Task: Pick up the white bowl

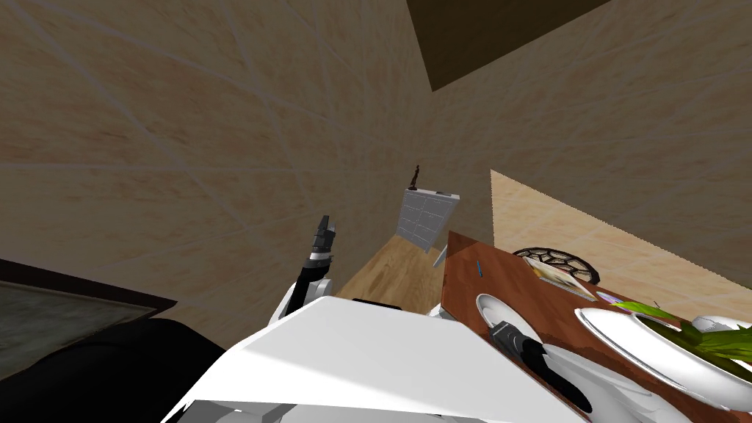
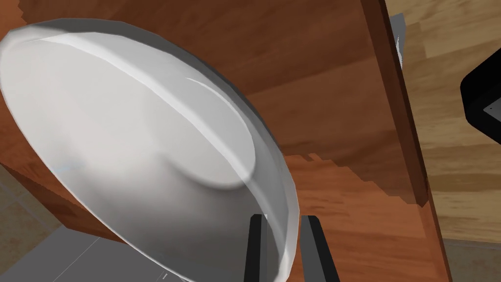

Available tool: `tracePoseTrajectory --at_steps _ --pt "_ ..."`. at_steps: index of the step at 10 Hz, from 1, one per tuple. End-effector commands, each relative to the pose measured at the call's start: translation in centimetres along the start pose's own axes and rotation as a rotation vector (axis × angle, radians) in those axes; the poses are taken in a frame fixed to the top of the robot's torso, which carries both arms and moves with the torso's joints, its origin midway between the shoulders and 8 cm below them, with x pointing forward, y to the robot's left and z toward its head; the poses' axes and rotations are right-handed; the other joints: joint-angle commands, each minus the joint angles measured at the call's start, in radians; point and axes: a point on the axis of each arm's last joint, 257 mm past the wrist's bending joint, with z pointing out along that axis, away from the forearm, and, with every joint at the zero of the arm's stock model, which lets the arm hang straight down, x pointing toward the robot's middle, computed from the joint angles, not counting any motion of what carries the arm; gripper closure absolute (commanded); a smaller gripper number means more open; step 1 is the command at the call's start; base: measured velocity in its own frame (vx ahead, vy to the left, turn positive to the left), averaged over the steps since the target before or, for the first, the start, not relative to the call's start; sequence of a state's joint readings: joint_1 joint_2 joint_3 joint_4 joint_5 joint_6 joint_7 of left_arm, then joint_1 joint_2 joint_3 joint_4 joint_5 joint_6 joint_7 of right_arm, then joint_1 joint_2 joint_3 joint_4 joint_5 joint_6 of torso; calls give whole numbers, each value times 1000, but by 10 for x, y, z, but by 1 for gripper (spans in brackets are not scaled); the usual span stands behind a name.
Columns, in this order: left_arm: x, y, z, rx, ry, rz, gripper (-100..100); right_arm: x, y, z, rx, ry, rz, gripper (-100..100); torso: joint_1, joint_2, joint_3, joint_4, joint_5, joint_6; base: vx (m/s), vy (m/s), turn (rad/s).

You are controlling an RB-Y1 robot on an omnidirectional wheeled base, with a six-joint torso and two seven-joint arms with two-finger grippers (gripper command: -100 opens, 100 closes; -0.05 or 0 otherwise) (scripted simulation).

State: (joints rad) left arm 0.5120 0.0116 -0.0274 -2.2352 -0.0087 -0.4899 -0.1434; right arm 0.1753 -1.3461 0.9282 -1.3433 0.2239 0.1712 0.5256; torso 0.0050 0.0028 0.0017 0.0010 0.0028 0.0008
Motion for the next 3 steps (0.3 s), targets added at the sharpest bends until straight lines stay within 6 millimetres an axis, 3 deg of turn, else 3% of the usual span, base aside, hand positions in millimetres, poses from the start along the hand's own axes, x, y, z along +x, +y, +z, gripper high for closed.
tracePoseTrajectory --at_steps 1,2,3 --pt "0 0 0 0 0 0 0 -2 -5 -6 -2 -2 -7 100 0 0 0 0 0 0 -13 52 -41" --pt "0 0 0 0 0 0 0 -1 -4 -4 -1 0 -5 100 1 0 0 0 1 0 -6 23 -8" --pt "0 0 0 0 0 0 0 -1 -4 -4 -2 0 -5 0 0 0 0 0 0 -1 0 0 0"
